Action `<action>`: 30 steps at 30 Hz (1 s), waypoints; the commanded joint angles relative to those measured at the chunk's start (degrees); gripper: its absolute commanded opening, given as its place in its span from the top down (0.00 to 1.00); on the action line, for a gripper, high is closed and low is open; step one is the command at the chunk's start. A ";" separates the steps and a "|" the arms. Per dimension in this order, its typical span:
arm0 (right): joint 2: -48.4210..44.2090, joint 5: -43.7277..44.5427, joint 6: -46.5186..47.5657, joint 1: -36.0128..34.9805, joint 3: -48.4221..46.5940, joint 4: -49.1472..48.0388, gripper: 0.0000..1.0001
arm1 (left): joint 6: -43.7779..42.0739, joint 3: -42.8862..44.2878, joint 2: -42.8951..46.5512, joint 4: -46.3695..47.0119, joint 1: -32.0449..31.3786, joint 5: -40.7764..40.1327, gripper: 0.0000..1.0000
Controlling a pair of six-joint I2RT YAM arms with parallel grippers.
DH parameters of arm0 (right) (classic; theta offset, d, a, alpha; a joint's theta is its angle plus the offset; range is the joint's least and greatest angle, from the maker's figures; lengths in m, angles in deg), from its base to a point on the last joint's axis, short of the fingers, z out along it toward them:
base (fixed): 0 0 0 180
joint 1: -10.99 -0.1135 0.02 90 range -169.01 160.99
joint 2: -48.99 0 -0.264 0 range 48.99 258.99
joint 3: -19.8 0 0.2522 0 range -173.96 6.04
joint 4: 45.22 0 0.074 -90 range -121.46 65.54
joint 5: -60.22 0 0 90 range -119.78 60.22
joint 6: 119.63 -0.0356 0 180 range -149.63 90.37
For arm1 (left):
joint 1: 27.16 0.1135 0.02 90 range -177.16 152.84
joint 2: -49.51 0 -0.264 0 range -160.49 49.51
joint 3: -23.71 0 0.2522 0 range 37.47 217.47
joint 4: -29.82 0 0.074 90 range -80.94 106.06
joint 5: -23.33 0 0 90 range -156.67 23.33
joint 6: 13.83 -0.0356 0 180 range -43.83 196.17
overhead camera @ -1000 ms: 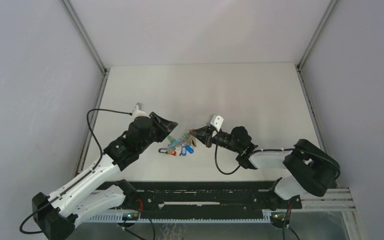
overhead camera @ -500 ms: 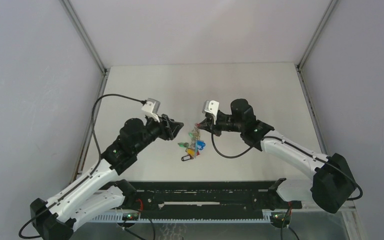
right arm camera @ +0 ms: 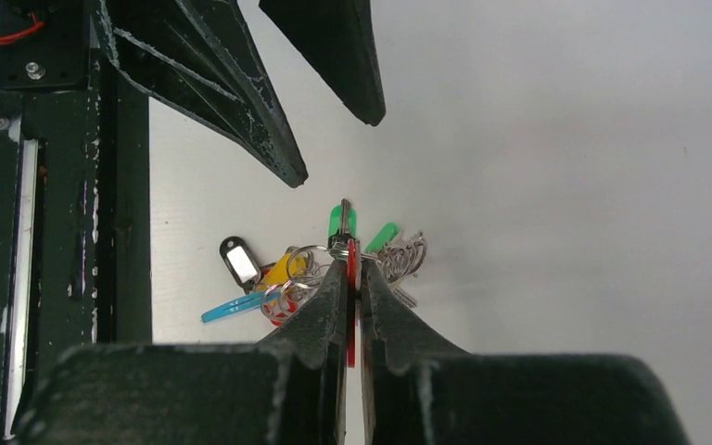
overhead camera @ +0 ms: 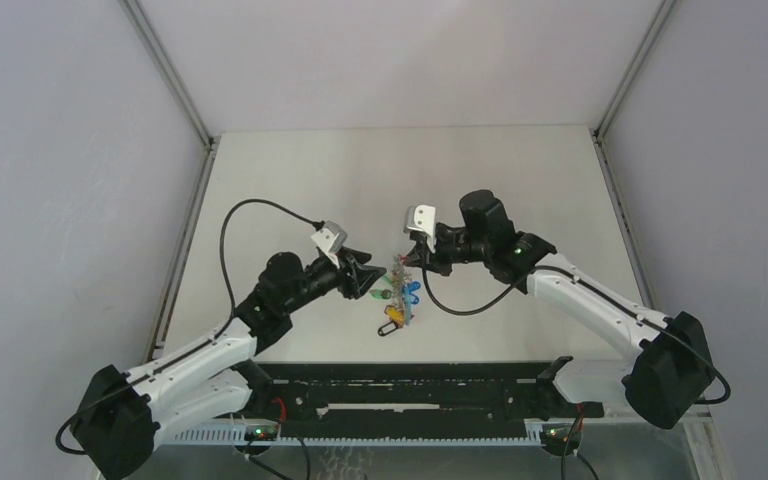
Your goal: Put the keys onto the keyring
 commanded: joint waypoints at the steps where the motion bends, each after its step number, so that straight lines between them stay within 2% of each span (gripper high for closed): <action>1: -3.25 -0.66 2.02 -0.06 -2.95 1.05 1.00 | -2.28 -2.35 -1.34 15.62 0.16 4.42 0.44; 5: -3.20 -0.48 2.90 -0.06 -4.61 3.36 1.00 | -4.10 -5.29 -3.47 24.08 -0.30 6.77 0.44; 13: -2.80 0.09 3.52 -0.27 -6.34 6.35 1.00 | -8.00 -6.05 -8.45 30.79 -1.31 10.75 0.49; 23: -2.18 1.21 3.38 -1.75 -7.64 8.49 1.00 | -9.62 -4.29 -11.94 31.93 -1.89 13.94 0.54; 30: -1.88 2.12 2.96 -2.79 -8.29 8.96 1.00 | -11.47 -3.14 -13.23 31.93 -3.80 12.91 0.54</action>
